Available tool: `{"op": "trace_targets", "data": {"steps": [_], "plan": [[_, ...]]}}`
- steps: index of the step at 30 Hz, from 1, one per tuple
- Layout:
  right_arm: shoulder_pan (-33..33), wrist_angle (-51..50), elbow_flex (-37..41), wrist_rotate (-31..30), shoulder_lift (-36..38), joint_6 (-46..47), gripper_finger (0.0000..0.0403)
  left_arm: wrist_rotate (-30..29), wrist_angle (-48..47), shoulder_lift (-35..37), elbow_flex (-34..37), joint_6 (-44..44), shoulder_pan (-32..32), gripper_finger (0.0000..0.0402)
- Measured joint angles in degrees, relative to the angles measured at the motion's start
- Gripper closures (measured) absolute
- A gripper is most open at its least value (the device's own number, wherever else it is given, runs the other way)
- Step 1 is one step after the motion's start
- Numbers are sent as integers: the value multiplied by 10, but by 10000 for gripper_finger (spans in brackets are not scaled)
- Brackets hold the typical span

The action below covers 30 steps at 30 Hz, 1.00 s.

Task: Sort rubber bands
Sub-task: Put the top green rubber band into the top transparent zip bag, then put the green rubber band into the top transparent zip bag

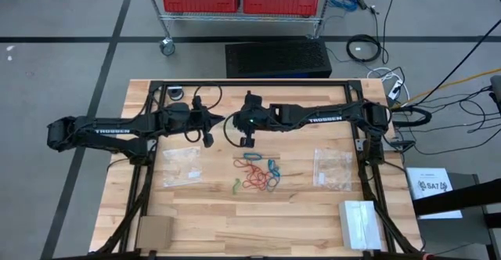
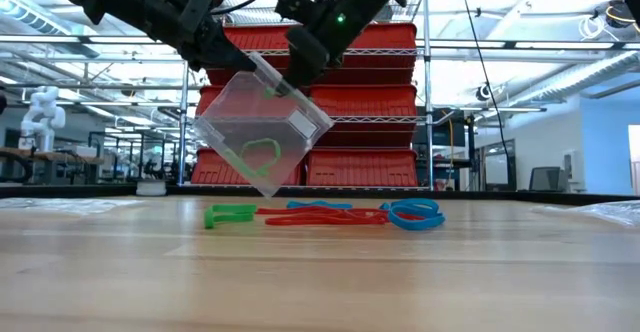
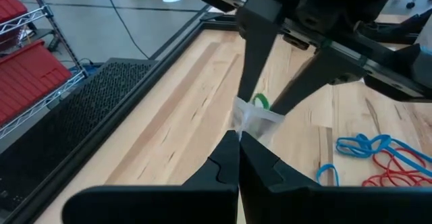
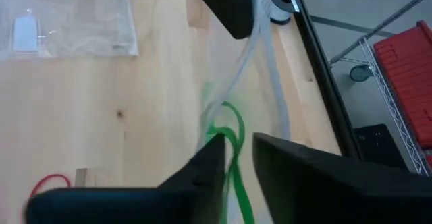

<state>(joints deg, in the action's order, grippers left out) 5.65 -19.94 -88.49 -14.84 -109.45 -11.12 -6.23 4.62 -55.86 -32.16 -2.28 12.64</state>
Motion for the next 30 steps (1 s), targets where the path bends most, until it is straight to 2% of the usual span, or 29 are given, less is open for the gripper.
{"op": "trace_targets", "data": {"steps": [8,12,16,21,26,28,30], "plan": [[-1,-13,0,1,10,0,236,0,0,0,0,0,0,401],[-1,-34,0,2,30,0,217,0,0,0,0,0,0,401],[-1,-62,0,2,60,0,214,0,-2,0,0,0,0,401],[-2,-152,0,1,101,-4,246,0,-2,0,0,0,0,401],[-1,-210,13,-8,118,7,336,2,-2,0,0,0,0,401],[-1,-206,50,-30,118,8,380,5,-2,0,0,1,0,401],[-2,-171,101,-43,117,11,394,9,0,0,0,1,0,401]]}}
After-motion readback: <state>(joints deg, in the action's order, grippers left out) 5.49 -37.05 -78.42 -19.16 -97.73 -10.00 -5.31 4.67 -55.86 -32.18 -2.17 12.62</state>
